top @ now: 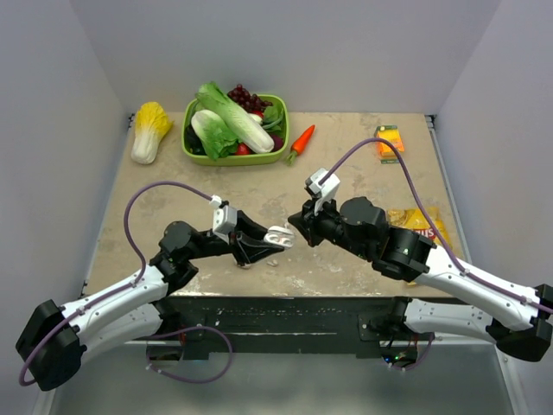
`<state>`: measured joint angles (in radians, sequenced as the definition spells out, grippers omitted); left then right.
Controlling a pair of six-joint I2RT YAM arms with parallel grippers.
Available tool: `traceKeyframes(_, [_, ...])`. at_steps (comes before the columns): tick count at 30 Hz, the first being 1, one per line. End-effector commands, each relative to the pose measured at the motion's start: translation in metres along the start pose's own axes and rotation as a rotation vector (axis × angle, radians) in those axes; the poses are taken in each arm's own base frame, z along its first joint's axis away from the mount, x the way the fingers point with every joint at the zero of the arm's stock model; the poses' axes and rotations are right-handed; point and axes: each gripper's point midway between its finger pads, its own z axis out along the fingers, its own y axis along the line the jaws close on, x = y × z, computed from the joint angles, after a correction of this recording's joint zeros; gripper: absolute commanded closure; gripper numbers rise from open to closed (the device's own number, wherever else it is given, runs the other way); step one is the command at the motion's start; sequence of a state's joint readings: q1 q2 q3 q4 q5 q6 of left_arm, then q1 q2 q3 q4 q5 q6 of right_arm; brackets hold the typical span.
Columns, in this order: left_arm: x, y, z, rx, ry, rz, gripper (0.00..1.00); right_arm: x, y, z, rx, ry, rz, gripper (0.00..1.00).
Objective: Insert the wireless bluetooth earbuds into the charging case
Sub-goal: Close the charging case.
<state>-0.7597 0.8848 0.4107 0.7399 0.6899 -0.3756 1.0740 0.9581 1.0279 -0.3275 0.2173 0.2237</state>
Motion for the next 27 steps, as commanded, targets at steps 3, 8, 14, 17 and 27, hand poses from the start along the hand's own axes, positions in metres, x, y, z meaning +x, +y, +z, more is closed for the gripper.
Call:
traceKeyframes(3, [-0.014, 0.003, -0.001, -0.029, -0.066, 0.050, 1.00, -0.016, 0.012, -0.001, -0.056, -0.044, 0.017, 1.00])
traceKeyframes(8, [-0.016, 0.004, -0.001, -0.036, -0.071, 0.055, 1.00, -0.014, 0.024, 0.000, -0.127, -0.037, 0.000, 1.00])
traceKeyframes(14, [-0.016, 0.007, -0.001, -0.052, -0.075, 0.057, 1.00, -0.008, 0.032, 0.003, -0.172, -0.008, -0.017, 1.00])
traceKeyframes(17, [-0.017, 0.008, -0.001, -0.058, -0.077, 0.058, 1.00, -0.005, 0.031, 0.004, -0.167, 0.002, -0.017, 1.00])
traceKeyframes(27, [-0.004, 0.076, -0.013, -0.447, -0.054, -0.060, 1.00, -0.019, -0.067, -0.035, 0.324, -0.252, 0.135, 0.75])
